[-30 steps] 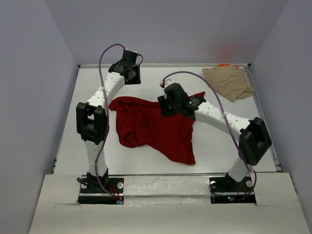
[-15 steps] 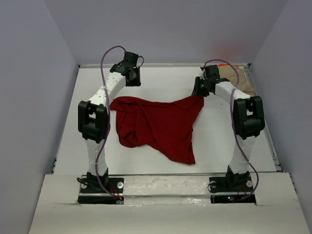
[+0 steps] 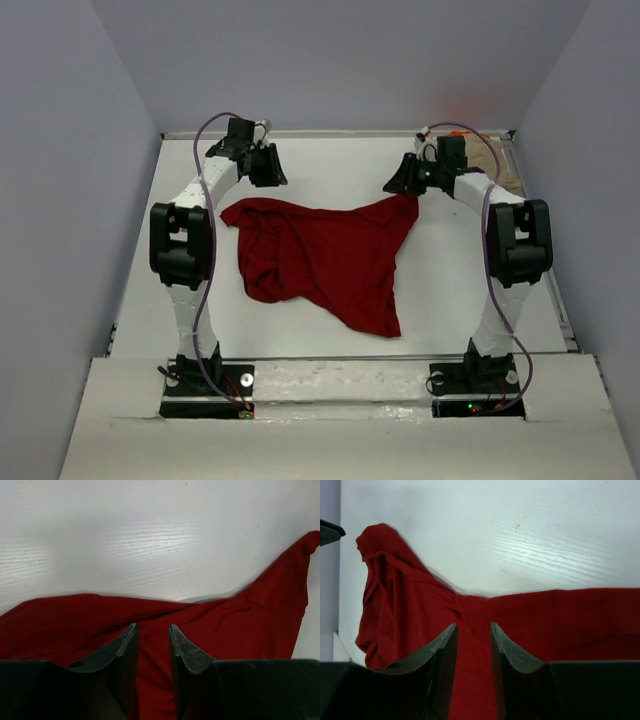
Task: Fold and stack the t-shirts
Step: Flatten the tshirt out
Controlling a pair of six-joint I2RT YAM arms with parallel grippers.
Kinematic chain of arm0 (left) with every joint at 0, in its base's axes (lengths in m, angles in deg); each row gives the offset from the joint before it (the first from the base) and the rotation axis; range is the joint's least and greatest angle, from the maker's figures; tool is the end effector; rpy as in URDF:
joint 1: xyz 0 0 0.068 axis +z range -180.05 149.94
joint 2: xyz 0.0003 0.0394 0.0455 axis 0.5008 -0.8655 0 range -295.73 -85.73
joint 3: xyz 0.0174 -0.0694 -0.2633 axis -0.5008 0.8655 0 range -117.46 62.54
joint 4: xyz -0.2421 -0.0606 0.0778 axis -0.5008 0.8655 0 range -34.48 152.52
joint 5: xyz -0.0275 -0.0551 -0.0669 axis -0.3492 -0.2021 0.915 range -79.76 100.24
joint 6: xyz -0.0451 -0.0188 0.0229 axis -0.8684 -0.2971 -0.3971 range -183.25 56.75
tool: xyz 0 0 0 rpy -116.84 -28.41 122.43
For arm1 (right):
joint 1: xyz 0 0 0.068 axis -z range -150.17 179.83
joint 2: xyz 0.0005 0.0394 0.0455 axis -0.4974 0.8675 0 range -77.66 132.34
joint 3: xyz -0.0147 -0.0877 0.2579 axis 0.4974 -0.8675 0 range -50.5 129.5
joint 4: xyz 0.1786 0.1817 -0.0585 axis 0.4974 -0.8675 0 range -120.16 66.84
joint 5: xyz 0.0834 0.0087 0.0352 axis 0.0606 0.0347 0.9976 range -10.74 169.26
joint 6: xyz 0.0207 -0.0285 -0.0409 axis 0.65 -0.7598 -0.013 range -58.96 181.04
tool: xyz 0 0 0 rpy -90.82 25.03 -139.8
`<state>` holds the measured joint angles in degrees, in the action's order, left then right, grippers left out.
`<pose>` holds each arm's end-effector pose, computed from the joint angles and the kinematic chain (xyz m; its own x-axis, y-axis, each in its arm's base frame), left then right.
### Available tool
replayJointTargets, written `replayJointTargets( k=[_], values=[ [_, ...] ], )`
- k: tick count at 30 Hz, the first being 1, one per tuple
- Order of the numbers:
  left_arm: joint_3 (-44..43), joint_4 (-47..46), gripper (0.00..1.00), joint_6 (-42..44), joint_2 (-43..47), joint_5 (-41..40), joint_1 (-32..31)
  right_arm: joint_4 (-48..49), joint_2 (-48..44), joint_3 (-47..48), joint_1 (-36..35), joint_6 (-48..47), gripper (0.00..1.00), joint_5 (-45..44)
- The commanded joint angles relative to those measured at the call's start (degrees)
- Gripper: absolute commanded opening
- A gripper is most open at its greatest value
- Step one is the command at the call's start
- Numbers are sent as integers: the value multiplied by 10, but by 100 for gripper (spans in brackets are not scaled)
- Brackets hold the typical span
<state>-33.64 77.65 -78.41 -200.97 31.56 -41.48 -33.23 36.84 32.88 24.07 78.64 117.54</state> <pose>0.4527 -0.1047 0.2584 -0.7413 -0.0987 -0.6639 0.2683 0.8631 -0.4279 0.4425 0.0668 0.2112 -0.7887 0.1592 -0.5938 -0.3190 0.7198 0.6166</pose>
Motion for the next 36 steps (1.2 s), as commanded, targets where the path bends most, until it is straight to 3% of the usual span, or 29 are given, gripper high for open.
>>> replayJointTargets(
  k=[1,8,17,24,36],
  values=[
    [-15,-24,39,-6,25,57,7,65,-28,-35,50,38,38,45],
    [-31,1,39,7,40,3,7,65,-21,-45,83,40,38,30],
    [-17,-4,39,1,53,2,7,75,-16,-61,102,59,38,36],
    [-18,-4,39,-1,66,1,6,144,-9,-117,119,96,38,58],
    [-1,-18,39,-10,58,7,6,160,16,-110,124,101,37,73]
  ],
)
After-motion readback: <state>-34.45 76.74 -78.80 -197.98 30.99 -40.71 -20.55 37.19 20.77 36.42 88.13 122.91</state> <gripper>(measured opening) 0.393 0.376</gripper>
